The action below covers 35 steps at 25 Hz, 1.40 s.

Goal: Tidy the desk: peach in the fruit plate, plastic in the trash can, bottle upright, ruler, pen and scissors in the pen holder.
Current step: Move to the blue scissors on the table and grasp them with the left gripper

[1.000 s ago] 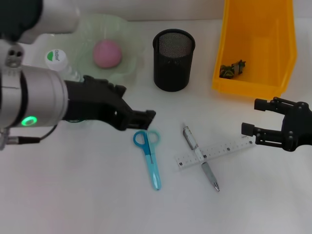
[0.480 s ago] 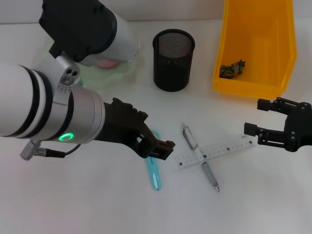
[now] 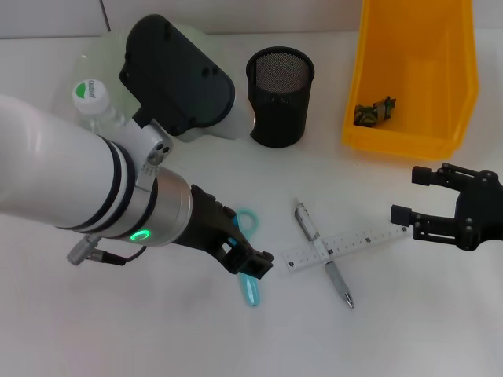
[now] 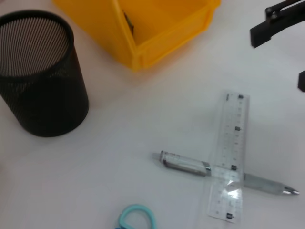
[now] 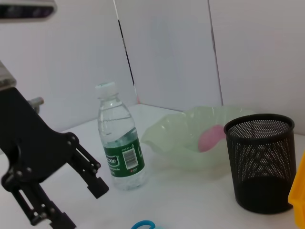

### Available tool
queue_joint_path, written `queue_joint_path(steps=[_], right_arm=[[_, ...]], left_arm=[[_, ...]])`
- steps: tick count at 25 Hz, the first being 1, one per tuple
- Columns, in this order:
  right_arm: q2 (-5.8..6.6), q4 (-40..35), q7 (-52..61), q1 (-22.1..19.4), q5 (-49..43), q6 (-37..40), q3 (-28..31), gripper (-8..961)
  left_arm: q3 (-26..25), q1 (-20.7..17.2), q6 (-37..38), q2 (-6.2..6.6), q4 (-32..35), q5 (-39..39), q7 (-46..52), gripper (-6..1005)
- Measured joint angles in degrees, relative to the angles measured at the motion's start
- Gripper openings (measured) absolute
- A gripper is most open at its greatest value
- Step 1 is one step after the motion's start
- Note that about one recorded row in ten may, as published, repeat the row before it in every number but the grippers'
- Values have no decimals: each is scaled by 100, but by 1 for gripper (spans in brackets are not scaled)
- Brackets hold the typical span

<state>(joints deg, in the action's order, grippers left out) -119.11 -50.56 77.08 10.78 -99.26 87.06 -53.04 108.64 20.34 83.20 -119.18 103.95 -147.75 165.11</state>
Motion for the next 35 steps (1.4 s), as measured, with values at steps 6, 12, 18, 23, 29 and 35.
queue_joint_path(steps=[6, 12, 18, 23, 29, 35], right_arm=[[-2, 98, 1, -12, -6, 0, 4, 798], [1, 128, 69, -6, -6, 24, 5, 798], [-3, 108, 237, -32, -3, 64, 17, 798], [-5, 129, 246, -21, -4, 42, 20, 798], [-7, 111, 254, -26, -10, 46, 14, 798], [-7, 106, 237, -36, -10, 47, 20, 798]], left_arm=[[133, 300, -83, 10, -210, -307, -609, 794], [-265, 765, 325, 7, -558, -233, -1233, 792], [-645, 1219, 637, -2, -962, 101, -1315, 783], [-703, 1118, 396, 2, -1015, 148, -705, 783], [-639, 1000, 335, 3, -904, -22, -25, 783], [-300, 976, 320, 0, -792, 31, -10, 783]])
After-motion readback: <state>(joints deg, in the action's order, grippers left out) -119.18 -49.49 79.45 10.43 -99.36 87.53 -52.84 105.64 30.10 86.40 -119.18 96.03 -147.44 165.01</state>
